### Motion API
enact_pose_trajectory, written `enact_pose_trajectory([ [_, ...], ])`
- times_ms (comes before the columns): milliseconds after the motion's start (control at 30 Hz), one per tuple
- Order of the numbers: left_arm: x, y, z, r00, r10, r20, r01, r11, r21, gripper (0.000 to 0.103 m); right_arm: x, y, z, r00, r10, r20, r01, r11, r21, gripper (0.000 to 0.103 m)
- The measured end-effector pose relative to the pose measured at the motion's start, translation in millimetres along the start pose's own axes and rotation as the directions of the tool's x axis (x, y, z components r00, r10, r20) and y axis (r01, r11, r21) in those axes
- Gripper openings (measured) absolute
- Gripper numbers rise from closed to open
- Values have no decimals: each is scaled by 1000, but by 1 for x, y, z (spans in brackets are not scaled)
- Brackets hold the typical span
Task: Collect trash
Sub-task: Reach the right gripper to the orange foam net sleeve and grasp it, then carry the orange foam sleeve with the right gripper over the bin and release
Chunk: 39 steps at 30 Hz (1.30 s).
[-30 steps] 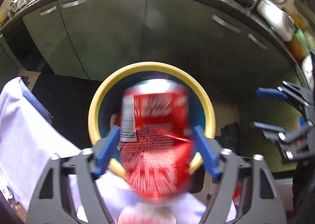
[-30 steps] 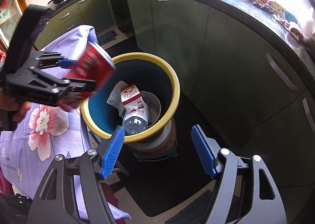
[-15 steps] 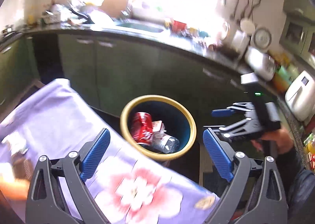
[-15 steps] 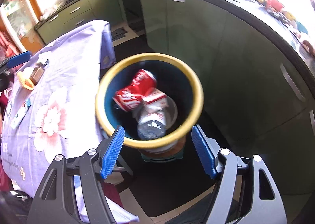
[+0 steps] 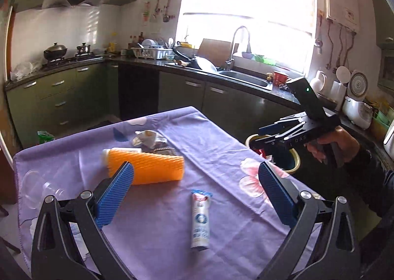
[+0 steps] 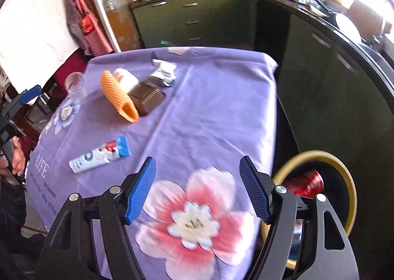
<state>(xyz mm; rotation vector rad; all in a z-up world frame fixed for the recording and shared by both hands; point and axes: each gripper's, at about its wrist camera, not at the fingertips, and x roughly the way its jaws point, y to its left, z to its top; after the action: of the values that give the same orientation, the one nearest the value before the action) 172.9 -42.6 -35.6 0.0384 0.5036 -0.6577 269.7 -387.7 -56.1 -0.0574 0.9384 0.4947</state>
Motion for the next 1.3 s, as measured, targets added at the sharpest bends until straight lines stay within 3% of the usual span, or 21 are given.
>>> enact_pose_trajectory([
  [167,-13,37,-23,1000,3,-2,-3,999,-53,96,43,65,50,995,99,-3,-98,980,-173,61],
  [300,-13,45,-35,1000,8,-5,-8,997,-74,96,81,97,71,995,92,-35,-98,955,-280,61],
  [533,-3,50,-42,999,-36,-8,35,993,-110,96,130,110,76,992,71,-105,-102,941,-323,59],
  [733,2,46,-45,998,-49,-28,46,994,-94,96,153,115,72,990,43,-131,-84,942,-324,42],
  [800,3,45,-46,998,-51,-30,48,994,-97,96,154,117,71,992,41,-123,-79,942,-326,23],
  [833,3,45,-46,998,-52,-32,49,994,-96,96,154,117,70,991,41,-125,-80,944,-321,19],
  [1033,5,42,-47,998,-51,-35,48,996,-82,96,128,122,62,991,100,-87,-121,949,-290,15],
  [1233,7,41,-49,998,-50,-43,47,996,-77,96,62,113,44,988,156,17,-148,963,-226,15],
  [1300,8,41,-49,998,-53,-47,49,996,-76,96,37,102,32,988,140,58,-128,975,-184,15],
])
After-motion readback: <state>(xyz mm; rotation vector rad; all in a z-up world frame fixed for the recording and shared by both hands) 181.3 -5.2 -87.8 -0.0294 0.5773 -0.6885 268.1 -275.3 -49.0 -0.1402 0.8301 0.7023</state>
